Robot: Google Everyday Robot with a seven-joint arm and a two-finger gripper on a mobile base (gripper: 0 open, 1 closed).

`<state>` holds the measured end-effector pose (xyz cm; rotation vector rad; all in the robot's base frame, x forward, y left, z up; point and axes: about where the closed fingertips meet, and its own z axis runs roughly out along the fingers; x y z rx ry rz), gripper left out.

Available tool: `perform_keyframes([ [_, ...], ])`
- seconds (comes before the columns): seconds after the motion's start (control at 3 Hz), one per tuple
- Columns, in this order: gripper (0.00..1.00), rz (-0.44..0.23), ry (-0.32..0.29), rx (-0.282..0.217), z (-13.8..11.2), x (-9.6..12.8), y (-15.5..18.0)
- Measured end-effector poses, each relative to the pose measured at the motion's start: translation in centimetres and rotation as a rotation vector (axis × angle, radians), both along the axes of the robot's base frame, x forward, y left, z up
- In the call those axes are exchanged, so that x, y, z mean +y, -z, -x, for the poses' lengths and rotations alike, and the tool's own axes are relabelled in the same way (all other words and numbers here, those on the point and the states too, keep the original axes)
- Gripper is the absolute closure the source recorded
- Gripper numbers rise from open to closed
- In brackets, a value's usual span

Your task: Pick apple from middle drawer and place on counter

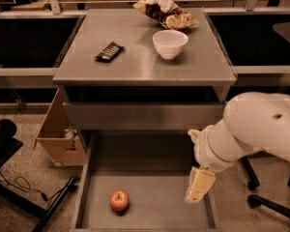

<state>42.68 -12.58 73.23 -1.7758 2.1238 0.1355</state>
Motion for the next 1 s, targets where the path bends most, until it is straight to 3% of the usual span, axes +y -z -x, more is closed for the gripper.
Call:
perform_keyframes([
  [0.33,0.0,-0.019,0.017,-0.057,-1.4,0.3,0.1],
  [0.67,0.0,-0.023,0.014,-0.055,-1.5,0.5,0.5],
  [1.0,0.0,-0.061,-0.016,-0.031,-2.8,2.5,4.2],
])
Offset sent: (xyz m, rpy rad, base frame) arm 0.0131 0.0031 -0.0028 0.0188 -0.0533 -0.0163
